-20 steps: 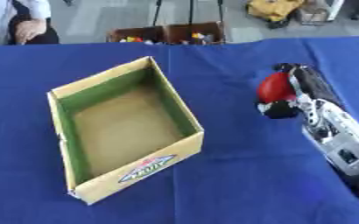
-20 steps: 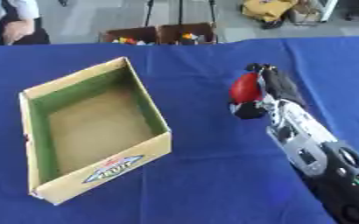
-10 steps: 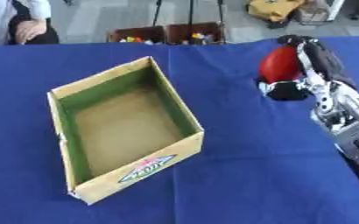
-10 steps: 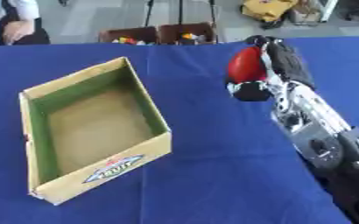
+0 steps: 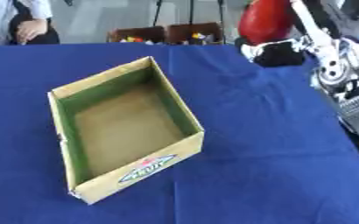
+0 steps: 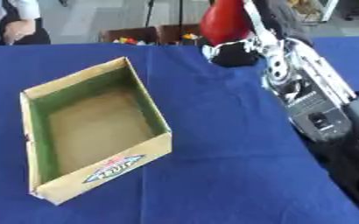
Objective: Pick up objects on the table and place them in the box.
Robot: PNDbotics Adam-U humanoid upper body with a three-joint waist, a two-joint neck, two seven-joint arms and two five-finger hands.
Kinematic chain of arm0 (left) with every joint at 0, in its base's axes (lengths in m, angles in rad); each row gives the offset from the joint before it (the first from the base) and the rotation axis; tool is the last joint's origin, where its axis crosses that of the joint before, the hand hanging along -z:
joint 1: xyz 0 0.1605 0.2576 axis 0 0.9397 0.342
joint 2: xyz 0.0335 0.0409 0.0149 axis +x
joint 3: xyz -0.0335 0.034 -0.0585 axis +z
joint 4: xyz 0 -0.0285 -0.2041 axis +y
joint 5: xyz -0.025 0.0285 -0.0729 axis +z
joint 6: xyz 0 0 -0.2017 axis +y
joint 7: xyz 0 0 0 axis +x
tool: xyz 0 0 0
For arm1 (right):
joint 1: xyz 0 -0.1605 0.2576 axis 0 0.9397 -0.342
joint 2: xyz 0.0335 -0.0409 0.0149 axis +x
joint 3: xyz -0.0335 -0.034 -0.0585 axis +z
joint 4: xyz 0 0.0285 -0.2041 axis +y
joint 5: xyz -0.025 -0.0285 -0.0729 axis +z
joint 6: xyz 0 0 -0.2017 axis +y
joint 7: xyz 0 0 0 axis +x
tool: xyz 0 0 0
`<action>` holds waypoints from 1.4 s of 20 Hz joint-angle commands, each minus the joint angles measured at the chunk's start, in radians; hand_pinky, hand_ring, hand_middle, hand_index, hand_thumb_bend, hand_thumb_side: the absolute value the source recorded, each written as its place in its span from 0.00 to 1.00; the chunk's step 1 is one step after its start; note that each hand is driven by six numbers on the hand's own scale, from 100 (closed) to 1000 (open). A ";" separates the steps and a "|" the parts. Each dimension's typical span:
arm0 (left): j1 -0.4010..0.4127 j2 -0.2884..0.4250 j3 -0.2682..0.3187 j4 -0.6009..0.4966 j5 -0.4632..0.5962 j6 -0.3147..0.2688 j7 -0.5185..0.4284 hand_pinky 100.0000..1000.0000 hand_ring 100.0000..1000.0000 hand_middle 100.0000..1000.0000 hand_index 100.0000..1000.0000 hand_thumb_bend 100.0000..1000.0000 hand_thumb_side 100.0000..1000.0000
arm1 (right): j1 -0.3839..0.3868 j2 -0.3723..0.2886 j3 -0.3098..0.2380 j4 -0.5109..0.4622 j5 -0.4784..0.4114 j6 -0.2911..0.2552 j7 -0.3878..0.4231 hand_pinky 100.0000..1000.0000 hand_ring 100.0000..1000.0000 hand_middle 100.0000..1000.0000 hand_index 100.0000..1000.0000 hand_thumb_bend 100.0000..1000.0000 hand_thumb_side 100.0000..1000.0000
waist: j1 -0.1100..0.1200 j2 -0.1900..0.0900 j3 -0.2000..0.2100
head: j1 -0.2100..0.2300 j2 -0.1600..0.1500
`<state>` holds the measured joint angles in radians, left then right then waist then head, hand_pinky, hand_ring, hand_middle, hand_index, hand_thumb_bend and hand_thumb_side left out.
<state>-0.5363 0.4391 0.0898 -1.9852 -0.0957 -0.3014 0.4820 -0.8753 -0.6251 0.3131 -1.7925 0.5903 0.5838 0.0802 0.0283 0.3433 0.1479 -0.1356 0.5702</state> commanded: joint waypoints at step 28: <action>-0.032 0.008 -0.016 -0.015 0.023 -0.004 -0.022 0.68 0.89 0.85 0.89 0.00 1.00 | -0.187 0.489 0.129 0.453 0.284 -0.144 0.027 0.59 0.45 0.64 0.84 0.27 0.00 | -0.031 -0.026 0.084 | -0.071 -0.013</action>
<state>-0.5548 0.4310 0.0717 -1.9852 -0.0775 -0.3037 0.4637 -1.0389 -0.1456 0.4411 -1.3445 0.8582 0.4488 0.1077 0.0097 0.3431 0.2289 -0.2036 0.5692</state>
